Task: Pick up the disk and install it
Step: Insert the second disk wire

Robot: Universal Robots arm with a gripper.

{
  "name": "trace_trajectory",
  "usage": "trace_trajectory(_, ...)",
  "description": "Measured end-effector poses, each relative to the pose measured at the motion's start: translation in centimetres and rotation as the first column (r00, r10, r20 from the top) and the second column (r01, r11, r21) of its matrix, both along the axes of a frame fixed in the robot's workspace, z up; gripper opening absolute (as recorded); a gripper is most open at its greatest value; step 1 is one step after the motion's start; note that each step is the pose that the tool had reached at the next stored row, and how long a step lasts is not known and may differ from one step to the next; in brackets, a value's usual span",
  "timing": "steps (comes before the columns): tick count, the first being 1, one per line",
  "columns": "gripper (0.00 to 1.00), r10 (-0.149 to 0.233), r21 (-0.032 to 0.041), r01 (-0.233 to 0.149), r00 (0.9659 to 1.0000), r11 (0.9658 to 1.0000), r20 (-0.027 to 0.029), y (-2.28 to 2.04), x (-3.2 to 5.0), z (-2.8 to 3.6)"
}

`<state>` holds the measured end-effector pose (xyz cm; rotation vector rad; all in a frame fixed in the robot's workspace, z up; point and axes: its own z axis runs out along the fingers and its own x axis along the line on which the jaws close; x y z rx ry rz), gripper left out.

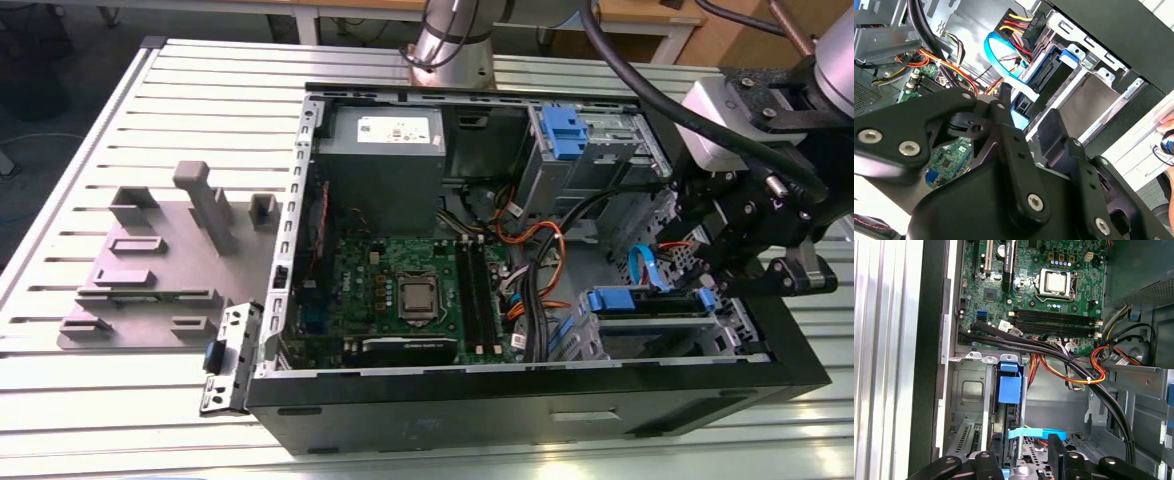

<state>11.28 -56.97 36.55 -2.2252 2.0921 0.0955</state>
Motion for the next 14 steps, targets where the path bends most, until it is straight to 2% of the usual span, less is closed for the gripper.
trace_trajectory(14, 0.49, 0.000, 0.0002, 0.000, 1.0000, 1.0000, 0.0000, 0.16, 0.00, -0.01)
